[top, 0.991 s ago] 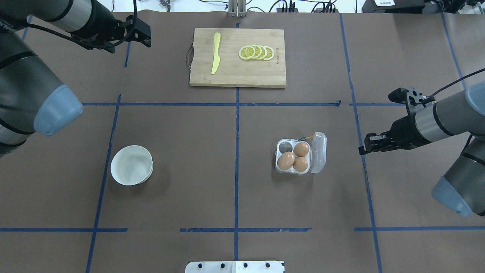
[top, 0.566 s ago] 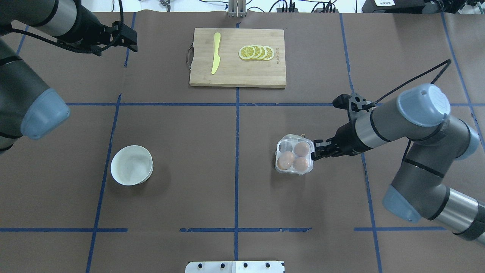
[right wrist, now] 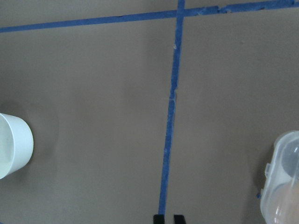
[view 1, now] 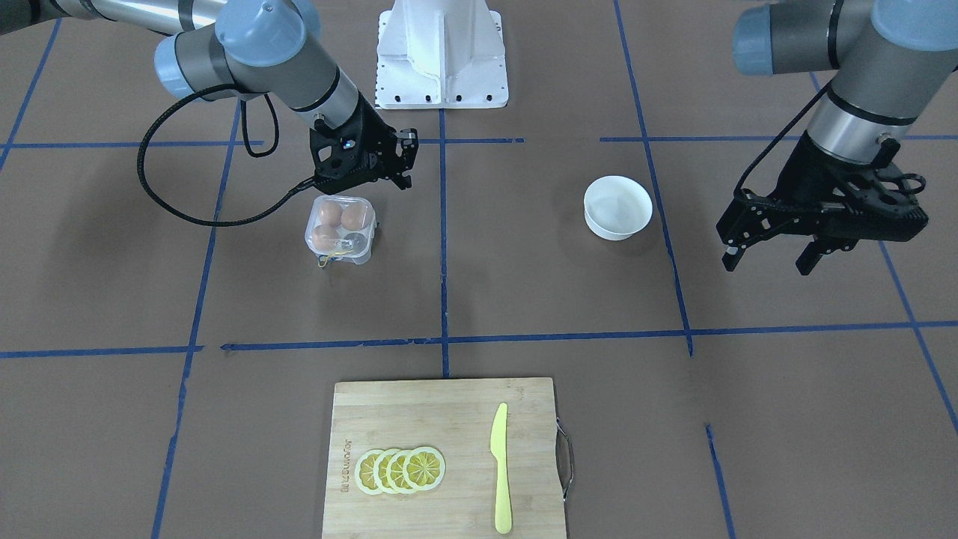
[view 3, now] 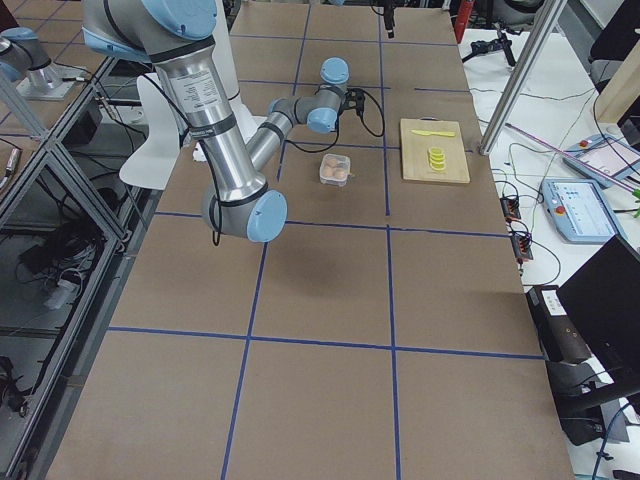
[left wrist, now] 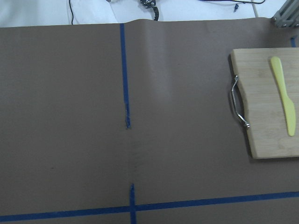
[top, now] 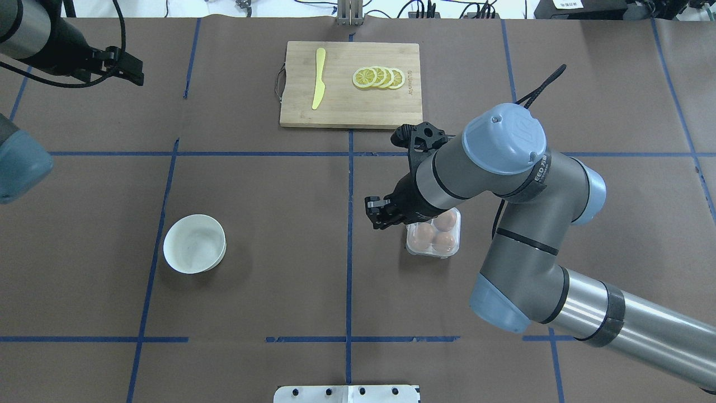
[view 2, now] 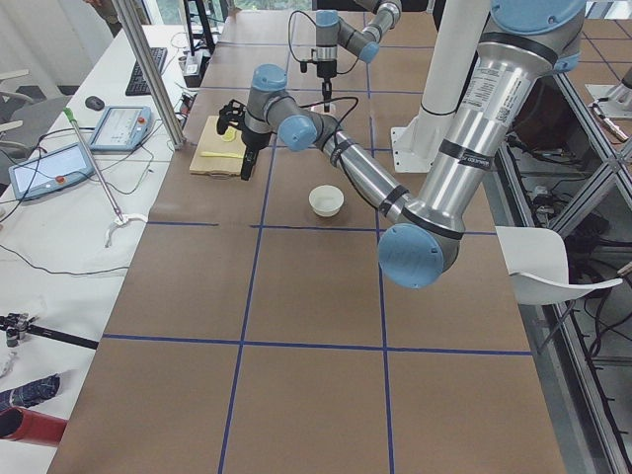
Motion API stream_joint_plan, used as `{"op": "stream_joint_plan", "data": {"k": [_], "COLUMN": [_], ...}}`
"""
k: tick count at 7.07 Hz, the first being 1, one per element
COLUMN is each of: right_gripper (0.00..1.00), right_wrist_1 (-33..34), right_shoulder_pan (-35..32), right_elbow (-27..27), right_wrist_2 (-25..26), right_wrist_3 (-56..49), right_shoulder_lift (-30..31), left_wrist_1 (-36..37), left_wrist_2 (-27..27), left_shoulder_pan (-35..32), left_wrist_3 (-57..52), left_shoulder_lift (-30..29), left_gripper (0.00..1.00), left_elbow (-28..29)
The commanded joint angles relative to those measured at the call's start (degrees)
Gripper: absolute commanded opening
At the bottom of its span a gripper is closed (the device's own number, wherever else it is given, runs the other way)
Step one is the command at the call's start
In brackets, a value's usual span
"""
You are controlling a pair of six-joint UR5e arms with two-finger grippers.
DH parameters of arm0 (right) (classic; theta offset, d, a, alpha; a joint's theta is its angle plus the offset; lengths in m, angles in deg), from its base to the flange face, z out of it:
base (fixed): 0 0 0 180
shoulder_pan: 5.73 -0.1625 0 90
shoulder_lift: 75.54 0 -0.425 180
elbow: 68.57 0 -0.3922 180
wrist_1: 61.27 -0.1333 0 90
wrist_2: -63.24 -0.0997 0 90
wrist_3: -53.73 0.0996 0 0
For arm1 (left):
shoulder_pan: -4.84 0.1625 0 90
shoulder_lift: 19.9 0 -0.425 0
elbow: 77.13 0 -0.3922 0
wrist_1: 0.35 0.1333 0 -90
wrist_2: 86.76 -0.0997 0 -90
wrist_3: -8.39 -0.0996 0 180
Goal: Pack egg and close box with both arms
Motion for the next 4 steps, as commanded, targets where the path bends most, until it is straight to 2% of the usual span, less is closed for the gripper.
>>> {"op": "stream_joint_plan", "data": {"k": [1,2,3,4], "right_gripper": [1.0,1.0,1.0,1.0], "right_wrist_1": [4.4,11.5,16.9,20.6], "right_shoulder_pan": [-4.0,-7.6,-11.5,-14.2], "right_elbow": [1.6,3.7,4.7,6.4], "right_wrist_2": [3.2,3.2,3.2,2.7], "right_wrist_3": [2.1,-0.2,-9.3,-22.0], "right_shoulder_lift": [0.3,1.7,3.6,8.3], "left_wrist_1": [-3.1,-3.1,-2.8,-2.4], "left_wrist_2": [3.0,3.1,3.2,5.1], "left_shoulder_pan": [-3.4,-5.8,-8.4,-12.3], "left_wrist_3": [-7.2,-11.8,-16.7,-22.7], "left_shoulder_lift": [5.5,7.5,8.9,9.3], "left_gripper": [1.0,1.0,1.0,1.0], "left_elbow": [0.3,0.4,0.8,3.2]}}
